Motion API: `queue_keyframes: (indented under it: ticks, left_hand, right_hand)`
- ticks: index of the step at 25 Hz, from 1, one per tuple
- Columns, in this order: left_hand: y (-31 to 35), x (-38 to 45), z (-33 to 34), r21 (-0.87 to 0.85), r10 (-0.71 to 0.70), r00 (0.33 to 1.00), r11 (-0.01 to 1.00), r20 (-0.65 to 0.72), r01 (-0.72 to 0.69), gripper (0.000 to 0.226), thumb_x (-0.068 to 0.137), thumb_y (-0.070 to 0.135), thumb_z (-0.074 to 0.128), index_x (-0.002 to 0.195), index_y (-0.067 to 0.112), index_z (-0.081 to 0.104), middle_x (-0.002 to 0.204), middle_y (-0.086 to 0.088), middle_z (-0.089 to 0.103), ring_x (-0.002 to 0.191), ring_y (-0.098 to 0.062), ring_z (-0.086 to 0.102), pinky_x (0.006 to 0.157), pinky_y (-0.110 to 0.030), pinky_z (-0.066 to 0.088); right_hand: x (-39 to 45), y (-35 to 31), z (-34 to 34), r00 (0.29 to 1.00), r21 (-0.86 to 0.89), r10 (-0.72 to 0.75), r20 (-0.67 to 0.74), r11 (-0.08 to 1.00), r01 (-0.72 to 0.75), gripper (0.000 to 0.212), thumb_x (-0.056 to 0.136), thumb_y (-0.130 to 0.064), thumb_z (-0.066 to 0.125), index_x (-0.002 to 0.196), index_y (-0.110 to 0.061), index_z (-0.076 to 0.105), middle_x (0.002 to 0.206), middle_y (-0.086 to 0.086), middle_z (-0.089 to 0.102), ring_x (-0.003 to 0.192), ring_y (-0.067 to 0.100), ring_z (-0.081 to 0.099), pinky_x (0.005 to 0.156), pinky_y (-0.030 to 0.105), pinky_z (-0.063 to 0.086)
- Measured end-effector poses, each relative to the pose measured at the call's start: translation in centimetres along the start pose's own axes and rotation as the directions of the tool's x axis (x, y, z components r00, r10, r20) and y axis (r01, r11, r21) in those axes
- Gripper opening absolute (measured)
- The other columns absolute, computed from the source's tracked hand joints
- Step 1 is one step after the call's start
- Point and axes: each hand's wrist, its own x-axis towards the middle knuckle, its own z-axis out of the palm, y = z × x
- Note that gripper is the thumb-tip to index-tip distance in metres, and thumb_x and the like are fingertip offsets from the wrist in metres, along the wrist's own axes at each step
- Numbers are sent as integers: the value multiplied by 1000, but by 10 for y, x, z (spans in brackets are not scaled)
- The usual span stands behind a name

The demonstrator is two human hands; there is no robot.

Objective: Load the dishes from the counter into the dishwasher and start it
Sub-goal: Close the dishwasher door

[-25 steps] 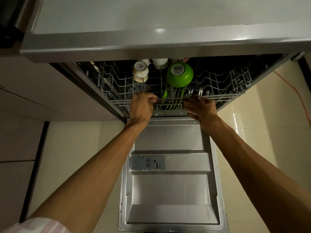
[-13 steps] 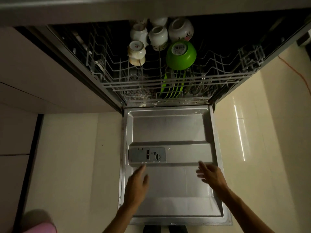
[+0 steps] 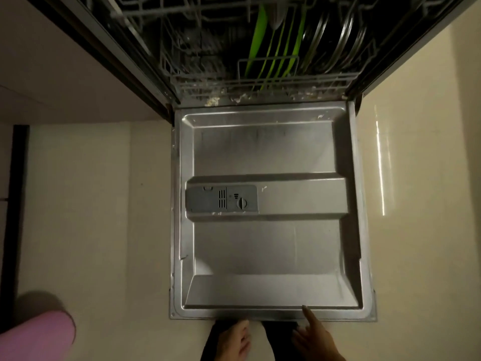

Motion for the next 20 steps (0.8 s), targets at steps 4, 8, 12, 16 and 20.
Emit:
queue_keyframes:
  ticks: [4, 8, 12, 16, 20]
  left_hand:
    - [-6, 50, 5, -137, -52, 998, 989, -26, 48, 14, 92, 0, 56, 79, -3, 59, 87, -17, 58, 80, -29, 53, 67, -31, 40]
    - [-11, 99, 11, -338, -48, 998, 941, -33, 34, 20, 87, -7, 47, 69, -2, 54, 73, -15, 55, 70, -26, 48, 64, -31, 43]
    - [-14, 119, 19, -455, 29, 997, 889, -65, -55, 13, 58, -4, 43, 68, 1, 48, 46, -9, 60, 68, -26, 50, 49, -26, 53]
    - [-10, 126, 21, -567, 55, 997, 820, -51, -74, 27, 55, -5, 33, 75, -2, 52, 49, -8, 64, 73, -29, 53, 55, -29, 54]
    - [-12, 119, 20, -600, 50, 996, 796, -77, -86, 26, 56, -4, 33, 64, 1, 57, 48, -6, 63, 70, -28, 52, 64, -28, 44]
  right_hand:
    - [26, -1, 18, 980, 178, 31, 194, 982, -67, 74, 74, -12, 79, 140, -6, 46, 141, 23, 42, 133, 38, 41, 97, 44, 42]
    - [43, -5, 30, 977, 353, -40, 208, 935, -37, 40, 81, -24, 73, 115, -5, 60, 102, 15, 62, 91, 28, 59, 77, 40, 53]
    - [66, -3, 35, 932, 497, -36, 360, 853, -159, 21, 82, -9, 60, 96, 3, 70, 92, 21, 72, 90, 39, 68, 82, 52, 55]
    - [79, 1, 41, 946, 637, -134, 293, 766, -89, 29, 72, -11, 59, 96, -9, 75, 102, 20, 72, 102, 46, 62, 95, 69, 39]
    - [76, -1, 39, 959, 654, -110, 259, 751, -90, 20, 71, -10, 58, 55, -9, 70, 95, 18, 70, 95, 41, 62, 97, 60, 43]
